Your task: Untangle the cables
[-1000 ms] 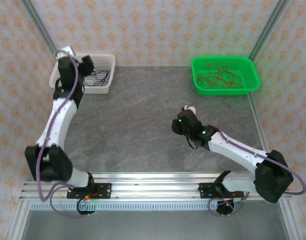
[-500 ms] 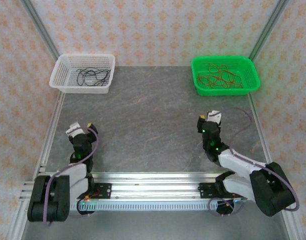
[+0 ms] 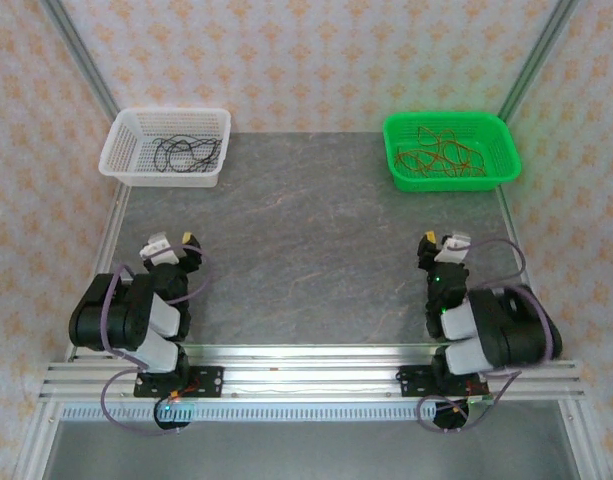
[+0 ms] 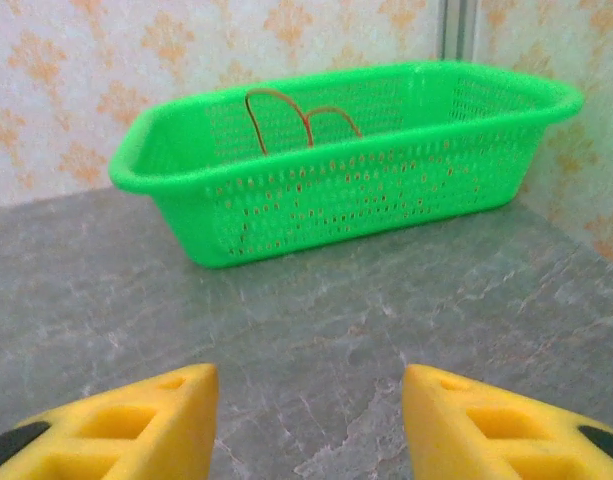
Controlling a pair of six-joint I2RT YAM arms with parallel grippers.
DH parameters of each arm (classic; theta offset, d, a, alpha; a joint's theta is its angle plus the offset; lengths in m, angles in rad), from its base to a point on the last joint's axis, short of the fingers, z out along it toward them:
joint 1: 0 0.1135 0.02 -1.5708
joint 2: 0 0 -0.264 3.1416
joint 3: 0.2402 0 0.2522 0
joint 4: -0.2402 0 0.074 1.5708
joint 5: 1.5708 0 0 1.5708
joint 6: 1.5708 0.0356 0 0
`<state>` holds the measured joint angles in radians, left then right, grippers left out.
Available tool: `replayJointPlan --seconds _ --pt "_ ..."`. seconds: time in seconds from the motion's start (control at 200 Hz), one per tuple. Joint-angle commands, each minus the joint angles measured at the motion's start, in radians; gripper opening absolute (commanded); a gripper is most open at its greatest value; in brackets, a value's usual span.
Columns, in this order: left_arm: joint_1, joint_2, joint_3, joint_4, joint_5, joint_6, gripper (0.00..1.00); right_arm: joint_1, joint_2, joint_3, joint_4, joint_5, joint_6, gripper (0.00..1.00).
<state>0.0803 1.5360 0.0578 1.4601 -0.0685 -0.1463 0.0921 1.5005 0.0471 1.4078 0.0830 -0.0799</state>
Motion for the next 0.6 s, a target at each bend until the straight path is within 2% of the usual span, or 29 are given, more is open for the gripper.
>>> replayJointPlan --seconds 0.0,0.03,0.07,0.1,0.125,0.14,0.155,0.17,0.255,0.325,0.395,0.596 --pt "-0.01 -0.003 0.121 -0.066 0.089 0.062 0.81 -0.04 -0.018 0.151 -0.161 -0.121 0.003 0.52" --pt "-0.023 -0.03 0.154 -0.187 0.071 0.067 0.84 -0.07 0.021 0.208 -0.212 -0.17 0.028 0.53" --pt "-0.043 -0.011 0.147 -0.142 0.036 0.084 0.87 -0.085 0.028 0.179 -0.152 -0.15 0.053 0.73" --pt "-0.044 0.008 0.133 -0.077 0.036 0.089 0.87 -0.087 0.017 0.186 -0.182 -0.144 0.056 0.74" --pt "-0.044 0.005 0.135 -0.087 0.036 0.088 0.87 -0.085 0.017 0.195 -0.2 -0.139 0.053 0.75" --pt "-0.044 -0.004 0.141 -0.116 0.037 0.087 0.9 -0.083 0.019 0.191 -0.191 -0.136 0.051 0.82" --pt "-0.045 -0.013 0.148 -0.14 0.037 0.086 0.97 -0.082 0.019 0.185 -0.178 -0.134 0.049 0.95" --pt "-0.045 -0.017 0.151 -0.157 0.034 0.085 0.99 -0.081 0.018 0.183 -0.174 -0.134 0.049 0.99" --pt "-0.048 0.004 0.134 -0.087 0.029 0.093 0.99 -0.08 0.015 0.184 -0.176 -0.132 0.049 1.0" --pt "-0.051 -0.008 0.153 -0.147 0.044 0.1 0.99 -0.08 0.015 0.184 -0.178 -0.132 0.049 1.0" --pt "-0.054 -0.001 0.158 -0.141 0.081 0.122 0.99 -0.079 0.014 0.183 -0.18 -0.132 0.049 1.0" --pt "-0.057 -0.001 0.158 -0.145 0.082 0.123 0.99 -0.08 0.015 0.184 -0.18 -0.132 0.049 1.0"
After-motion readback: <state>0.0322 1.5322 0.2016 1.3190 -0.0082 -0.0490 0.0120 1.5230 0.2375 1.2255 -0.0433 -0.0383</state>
